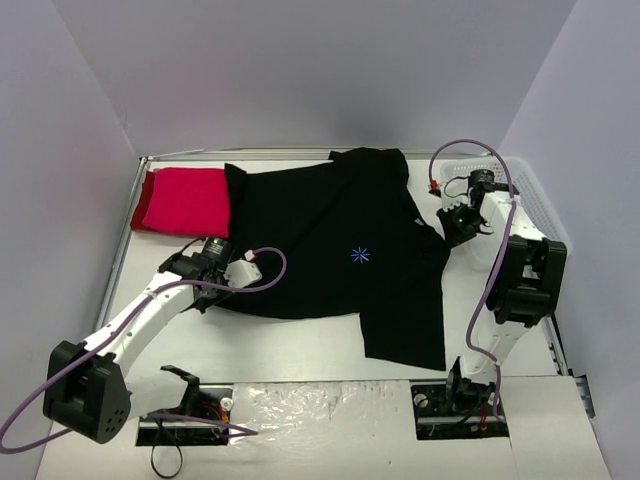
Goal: Fold and stack the t-shirts
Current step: Flatten out the tshirt
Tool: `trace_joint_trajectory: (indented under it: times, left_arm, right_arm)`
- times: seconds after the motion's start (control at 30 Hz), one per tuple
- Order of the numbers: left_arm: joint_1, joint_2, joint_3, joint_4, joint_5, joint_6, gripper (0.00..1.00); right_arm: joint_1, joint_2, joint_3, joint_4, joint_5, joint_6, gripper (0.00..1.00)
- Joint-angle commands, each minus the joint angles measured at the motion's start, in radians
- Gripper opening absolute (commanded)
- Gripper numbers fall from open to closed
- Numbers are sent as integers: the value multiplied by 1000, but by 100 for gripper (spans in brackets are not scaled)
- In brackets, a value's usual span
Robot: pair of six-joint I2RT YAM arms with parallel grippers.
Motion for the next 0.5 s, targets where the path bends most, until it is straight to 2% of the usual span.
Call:
trace_joint_trajectory:
  times: [0.0, 0.1, 0.13, 0.17, 0.33, 0.47]
  left_arm:
    - [10, -18, 0, -51, -33, 12, 2]
    - [10, -17, -6, -48, -25, 8, 2]
    - [10, -17, -6, -48, -23, 6, 3]
    - [10, -15, -8, -45, -20, 5, 2]
    - [10, -10, 0, -44, -8, -3, 3]
    - [10, -10, 0, -31, 1, -11, 2]
  right_arm:
    - [-15, -50, -25, -17, 42, -20, 0]
    - [-14, -76, -54, -20, 44, -26, 10]
    - [-15, -87, -62, -19, 44, -31, 22]
    - [-14, -96, -66, -17, 44, -36, 28]
    - [-15, -180, -62, -13, 6, -46, 28]
    - [-15, -269, -30, -23, -109, -33, 36]
